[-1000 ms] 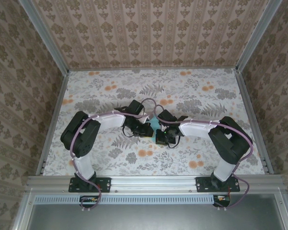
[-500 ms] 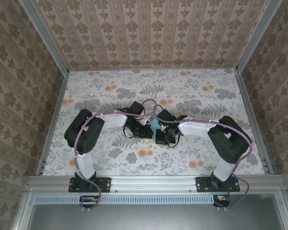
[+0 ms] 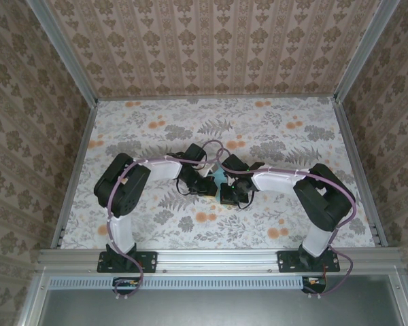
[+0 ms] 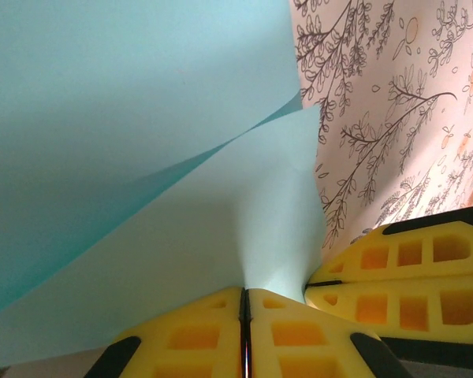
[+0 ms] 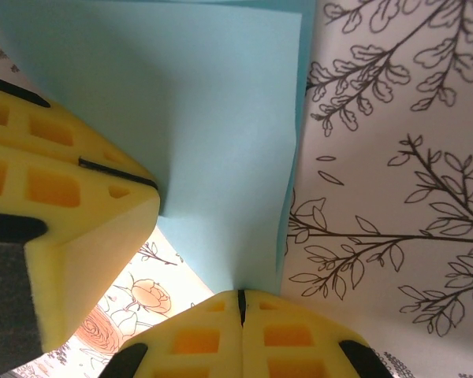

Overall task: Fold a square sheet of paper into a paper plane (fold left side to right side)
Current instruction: Third fold the triangle at the center of the table.

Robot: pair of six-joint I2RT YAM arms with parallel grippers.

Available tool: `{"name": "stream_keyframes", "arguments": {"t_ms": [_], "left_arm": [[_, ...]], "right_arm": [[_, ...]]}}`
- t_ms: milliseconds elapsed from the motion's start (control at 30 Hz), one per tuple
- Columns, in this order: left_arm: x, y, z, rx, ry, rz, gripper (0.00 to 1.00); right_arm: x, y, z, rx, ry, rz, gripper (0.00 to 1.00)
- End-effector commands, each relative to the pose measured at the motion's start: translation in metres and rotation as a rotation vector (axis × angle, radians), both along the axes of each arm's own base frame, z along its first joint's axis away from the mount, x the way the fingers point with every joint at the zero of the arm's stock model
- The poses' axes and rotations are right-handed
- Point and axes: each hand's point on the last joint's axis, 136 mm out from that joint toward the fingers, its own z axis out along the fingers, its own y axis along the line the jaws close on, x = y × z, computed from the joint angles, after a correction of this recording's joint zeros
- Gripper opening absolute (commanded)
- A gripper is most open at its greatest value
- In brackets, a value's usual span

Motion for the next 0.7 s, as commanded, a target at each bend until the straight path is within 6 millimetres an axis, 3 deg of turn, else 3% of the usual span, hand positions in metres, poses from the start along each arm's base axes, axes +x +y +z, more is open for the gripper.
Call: {"name": "stream_keyframes", "arguments": {"t_ms": [0, 667], "left_arm": [[0.005, 0.008, -0.013, 0.069, -0.025, -0.005, 0.1], [0.025, 0.032, -0.011, 0.117, -0.062, 0.033, 0.09]], "right_arm": [[-0.038, -0.04, -0.04, -0.207, 0.134, 0.027, 0.0], [-0.044, -0.045, -0.041, -0.226, 0.152, 0.032, 0.0]]}}
